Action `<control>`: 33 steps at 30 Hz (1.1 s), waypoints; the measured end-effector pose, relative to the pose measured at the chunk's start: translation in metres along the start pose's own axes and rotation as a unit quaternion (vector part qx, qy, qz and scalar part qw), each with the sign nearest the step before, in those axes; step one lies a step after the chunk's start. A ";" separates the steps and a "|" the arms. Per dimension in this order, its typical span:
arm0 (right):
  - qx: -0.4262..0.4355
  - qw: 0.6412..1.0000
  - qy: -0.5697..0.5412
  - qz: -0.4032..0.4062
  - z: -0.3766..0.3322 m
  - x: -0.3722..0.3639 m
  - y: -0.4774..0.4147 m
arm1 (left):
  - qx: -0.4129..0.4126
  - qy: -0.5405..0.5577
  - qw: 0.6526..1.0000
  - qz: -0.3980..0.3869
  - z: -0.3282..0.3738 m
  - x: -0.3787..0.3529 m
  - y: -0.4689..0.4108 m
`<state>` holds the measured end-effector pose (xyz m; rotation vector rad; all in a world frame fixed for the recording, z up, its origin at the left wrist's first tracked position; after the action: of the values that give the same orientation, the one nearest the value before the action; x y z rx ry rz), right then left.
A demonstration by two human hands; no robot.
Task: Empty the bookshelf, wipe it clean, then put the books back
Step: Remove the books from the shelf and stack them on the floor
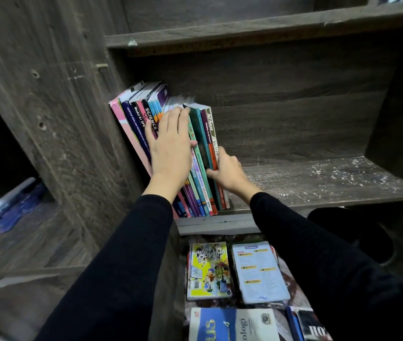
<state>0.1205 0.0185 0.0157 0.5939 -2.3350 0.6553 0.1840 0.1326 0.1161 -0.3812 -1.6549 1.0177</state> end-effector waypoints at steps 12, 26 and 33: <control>0.010 0.995 -0.077 -0.058 0.013 0.006 0.069 | 0.070 0.270 0.953 -0.115 0.005 0.001 0.003; -0.016 0.951 -0.306 -0.048 0.014 0.013 0.047 | 0.165 0.400 0.901 0.038 0.016 0.006 0.048; -0.043 0.972 -0.231 0.023 0.034 0.009 -0.016 | 0.390 0.585 0.707 0.084 -0.007 -0.008 0.093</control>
<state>0.1075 -0.0159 0.0038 0.7152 -2.8006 0.4685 0.1703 0.1842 0.0389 -0.4468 0.0173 1.1236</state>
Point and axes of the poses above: each hand's wrist, its own y-axis away from the middle knuckle, its own x-axis out of the back of the hand, z = x × y, the point moved 9 cm from there along -y, towards the middle knuckle, and after that the axes turned 2 degrees about z, right-handed, at the moved point
